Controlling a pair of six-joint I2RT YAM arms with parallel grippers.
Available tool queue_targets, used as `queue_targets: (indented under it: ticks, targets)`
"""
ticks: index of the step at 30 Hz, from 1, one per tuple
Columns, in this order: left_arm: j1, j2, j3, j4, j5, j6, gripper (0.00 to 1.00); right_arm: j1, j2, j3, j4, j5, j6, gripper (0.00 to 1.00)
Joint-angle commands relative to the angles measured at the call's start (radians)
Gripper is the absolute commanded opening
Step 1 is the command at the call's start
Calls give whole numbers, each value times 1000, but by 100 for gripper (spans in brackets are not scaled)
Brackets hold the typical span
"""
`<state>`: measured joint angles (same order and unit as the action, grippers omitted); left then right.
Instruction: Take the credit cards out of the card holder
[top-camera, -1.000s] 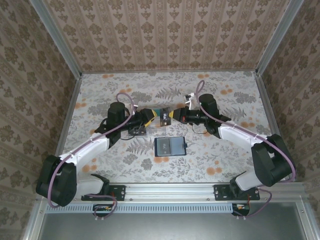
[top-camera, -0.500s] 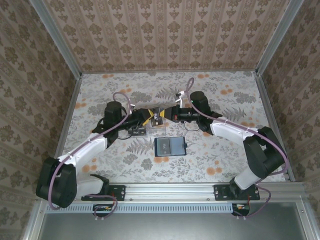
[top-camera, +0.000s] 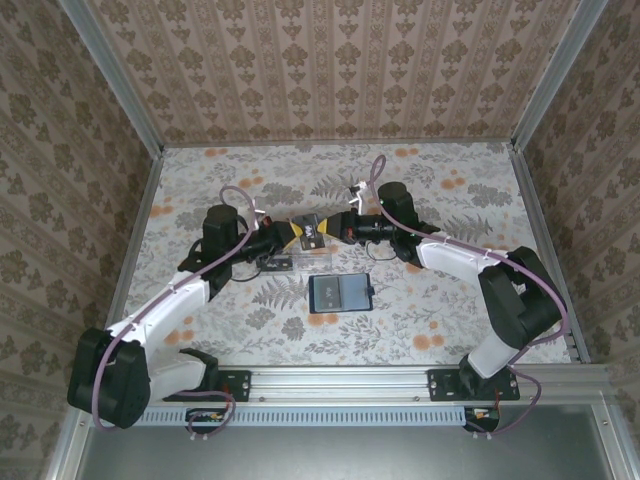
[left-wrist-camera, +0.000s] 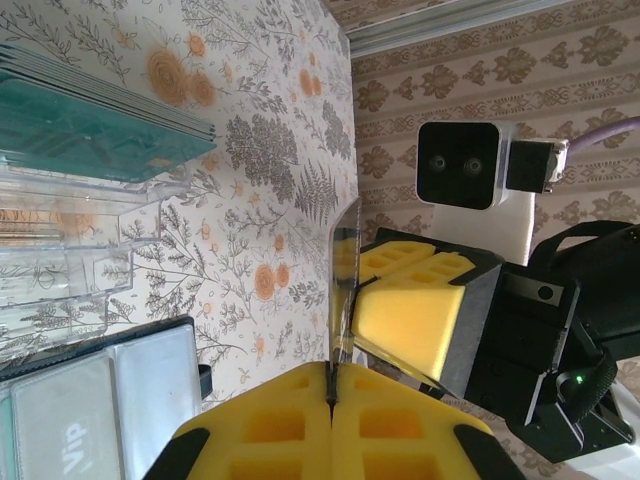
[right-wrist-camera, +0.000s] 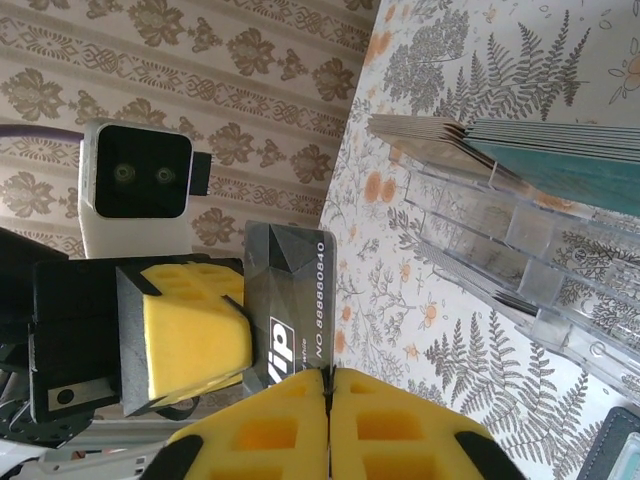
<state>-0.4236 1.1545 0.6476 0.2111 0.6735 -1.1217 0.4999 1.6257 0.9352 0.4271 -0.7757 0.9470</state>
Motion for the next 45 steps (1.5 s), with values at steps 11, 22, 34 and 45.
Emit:
queue_targets:
  ticks: [11, 22, 34, 45]
  targets:
    - [29, -73, 151, -406, -23, 324, 0, -8, -74, 3, -147, 47, -122, 90]
    - [29, -72, 360, -844, -288, 856, 0, -46, -228, -63, -324, 192, -244, 100]
    - [-26, -139, 334, -939, -468, 1528, 0, -133, -394, -154, -414, 271, -284, 100]
    - [-149, -55, 282, -913, -698, 1970, 0, -196, -459, -186, -443, 250, -284, 100]
